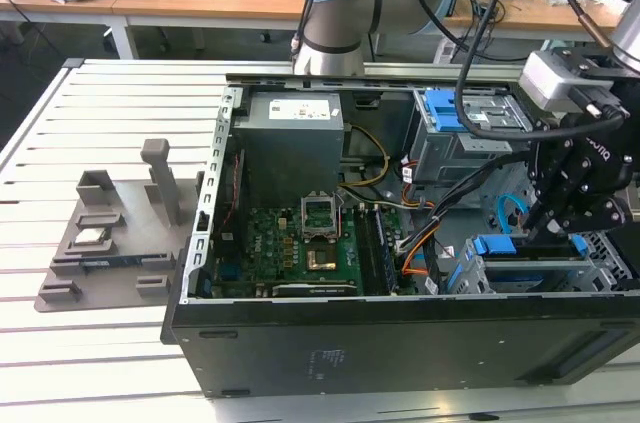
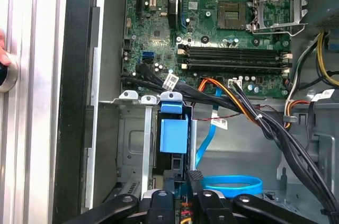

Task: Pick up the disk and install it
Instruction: 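Insert the second disk wire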

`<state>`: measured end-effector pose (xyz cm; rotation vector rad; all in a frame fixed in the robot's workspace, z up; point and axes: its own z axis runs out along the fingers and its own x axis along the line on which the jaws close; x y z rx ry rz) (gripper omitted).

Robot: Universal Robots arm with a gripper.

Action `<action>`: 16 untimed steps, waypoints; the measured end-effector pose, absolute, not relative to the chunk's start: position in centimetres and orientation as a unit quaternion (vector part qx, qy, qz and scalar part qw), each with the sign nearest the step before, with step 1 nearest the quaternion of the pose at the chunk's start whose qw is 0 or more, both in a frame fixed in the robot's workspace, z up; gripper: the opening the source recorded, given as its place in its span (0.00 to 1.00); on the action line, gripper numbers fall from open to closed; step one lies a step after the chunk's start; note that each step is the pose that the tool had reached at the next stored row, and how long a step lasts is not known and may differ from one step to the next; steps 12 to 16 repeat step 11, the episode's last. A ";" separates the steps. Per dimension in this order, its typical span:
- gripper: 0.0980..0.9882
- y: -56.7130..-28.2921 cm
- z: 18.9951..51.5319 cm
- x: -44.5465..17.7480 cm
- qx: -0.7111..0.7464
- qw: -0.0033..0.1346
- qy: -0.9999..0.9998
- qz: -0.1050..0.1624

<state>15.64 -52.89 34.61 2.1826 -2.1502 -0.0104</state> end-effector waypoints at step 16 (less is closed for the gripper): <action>0.01 -52.2 36.9 15.6 0.712 0.039 -0.701 -0.003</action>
